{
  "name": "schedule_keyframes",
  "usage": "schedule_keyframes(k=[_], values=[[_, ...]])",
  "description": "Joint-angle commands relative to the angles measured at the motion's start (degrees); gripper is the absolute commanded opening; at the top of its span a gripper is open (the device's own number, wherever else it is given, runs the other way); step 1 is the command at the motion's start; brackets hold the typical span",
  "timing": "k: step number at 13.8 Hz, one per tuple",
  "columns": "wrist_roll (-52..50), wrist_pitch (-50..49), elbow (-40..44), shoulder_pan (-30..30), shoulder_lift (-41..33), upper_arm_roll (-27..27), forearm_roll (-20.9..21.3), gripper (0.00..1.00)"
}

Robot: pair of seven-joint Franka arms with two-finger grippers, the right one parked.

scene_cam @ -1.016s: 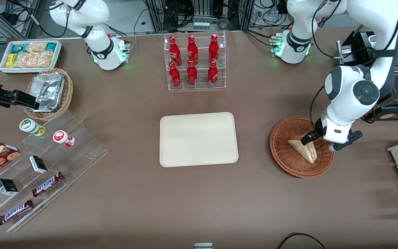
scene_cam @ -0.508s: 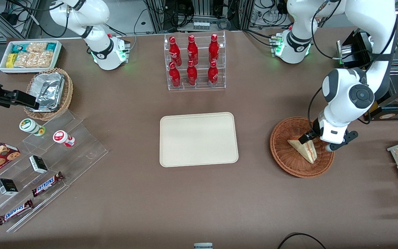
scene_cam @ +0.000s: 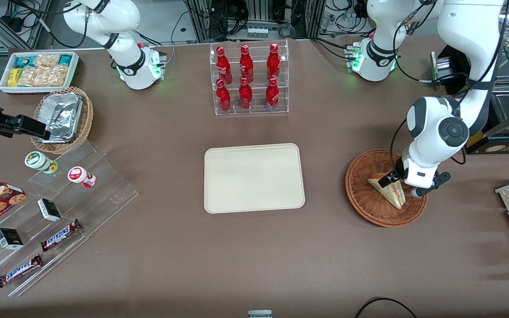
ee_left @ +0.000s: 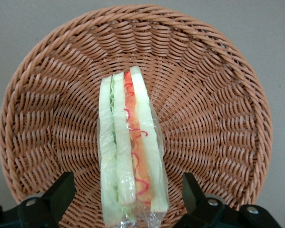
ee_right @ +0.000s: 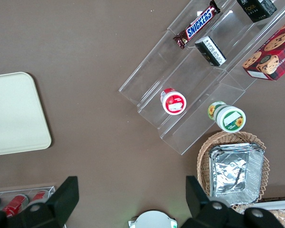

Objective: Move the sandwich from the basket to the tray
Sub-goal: 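Close the left gripper on the wrapped sandwich wedge and lift it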

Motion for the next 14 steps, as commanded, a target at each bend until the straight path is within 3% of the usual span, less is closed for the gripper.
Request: schedule_keyframes(k=[1, 3, 4, 6, 10, 14], values=[[-1.3, 2.0, -0.8, 0.0, 0.7, 0.1, 0.8, 1.00], [-1.9, 3.2, -0.8, -0.1, 1.9, 0.1, 0.7, 0.99], [-2.1, 3.7, -0.8, -0.2, 2.2, 0.1, 0.7, 0.79], [-2.2, 3.5, -0.6, -0.2, 2.0, 0.1, 0.7, 0.04], [-1.7, 0.7, 0.2, -0.2, -1.1, 0.1, 0.8, 0.00], [-1.2, -15.9, 10.2, -0.8, -4.5, -0.2, 1.4, 0.00]])
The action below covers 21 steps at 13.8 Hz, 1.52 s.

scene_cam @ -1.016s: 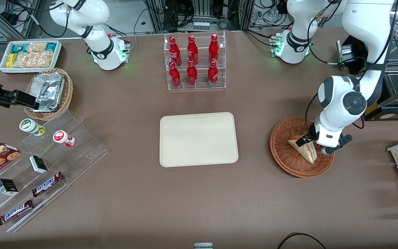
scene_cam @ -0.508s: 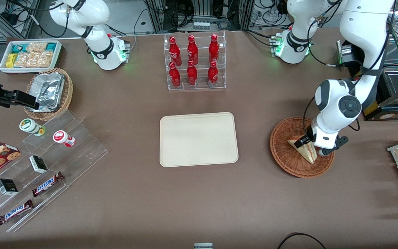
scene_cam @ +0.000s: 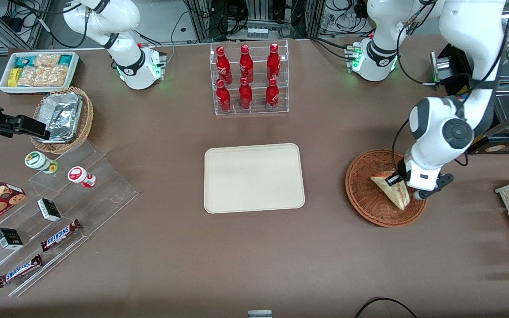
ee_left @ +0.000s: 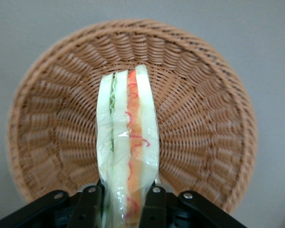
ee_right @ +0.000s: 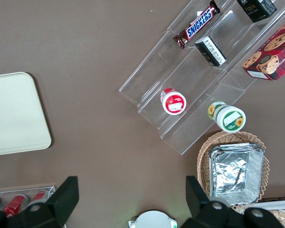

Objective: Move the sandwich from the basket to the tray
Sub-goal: 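Close the left gripper on the wrapped sandwich wedge and lift it, then carry the held sandwich over to the cream tray and lower it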

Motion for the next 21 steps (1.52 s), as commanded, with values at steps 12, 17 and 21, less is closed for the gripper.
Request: schedule_keyframes(k=[12, 17, 21], values=[[-3.0, -25.9, 36.3, -25.1, 13.6, -1.5, 4.8, 0.00], [-8.9, -25.2, 46.0, -33.4, 24.4, -1.6, 4.7, 0.00], [-10.7, -20.4, 46.0, -38.1, 28.8, -1.5, 4.9, 0.00]])
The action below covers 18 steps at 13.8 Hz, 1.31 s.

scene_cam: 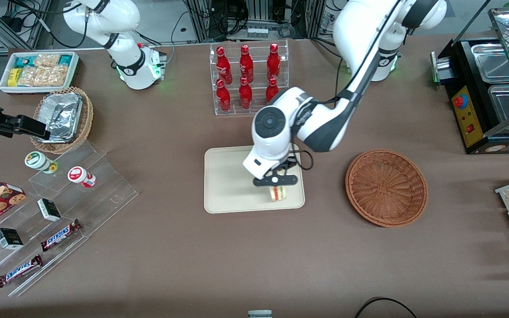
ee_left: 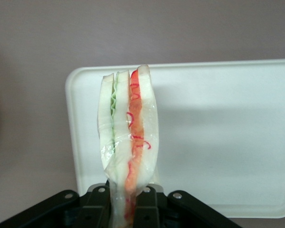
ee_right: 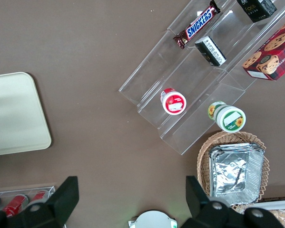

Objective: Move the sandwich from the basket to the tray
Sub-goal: 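Carry the held sandwich over to the cream tray and lower it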

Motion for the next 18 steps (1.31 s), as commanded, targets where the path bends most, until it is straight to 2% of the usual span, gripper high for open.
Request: schedule_keyframes(k=[1, 9, 16, 17, 18], values=[[-1.2, 1.4, 2.5, -3.4, 3.7, 0.7, 1.1, 0.00], [-2.3, 5.4, 2.1, -7.6, 7.7, 0.7, 1.5, 0.00], [-2.2, 8.3, 2.0, -7.8, 9.7, 1.0, 1.6, 0.00], [-2.4, 8.3, 2.0, -7.7, 9.6, 1.0, 1.5, 0.46], [-2.4, 8.3, 2.0, -7.6, 9.5, 1.0, 1.4, 0.99]])
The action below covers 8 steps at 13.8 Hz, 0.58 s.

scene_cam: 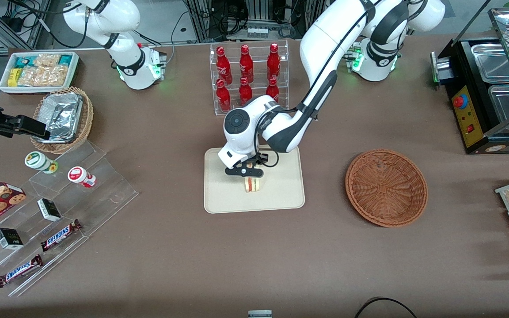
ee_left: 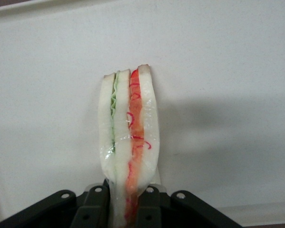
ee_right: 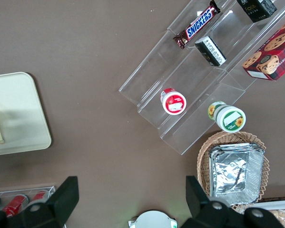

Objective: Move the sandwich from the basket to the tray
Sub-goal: 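Carry the held sandwich over to the cream tray and lower it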

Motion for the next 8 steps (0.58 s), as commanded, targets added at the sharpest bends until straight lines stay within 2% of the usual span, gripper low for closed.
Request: schedule_keyframes(k=[1, 4, 8], values=[[-2.3, -0.2, 1.7, -0.5, 0.5, 0.7, 0.7, 1.00], [-5.0, -1.3, 1.8, -0.1, -2.0, 0.9, 0.9, 1.00], [-10.6, -7.3, 1.8, 2.8, -10.6, 0.9, 0.9, 1.00]])
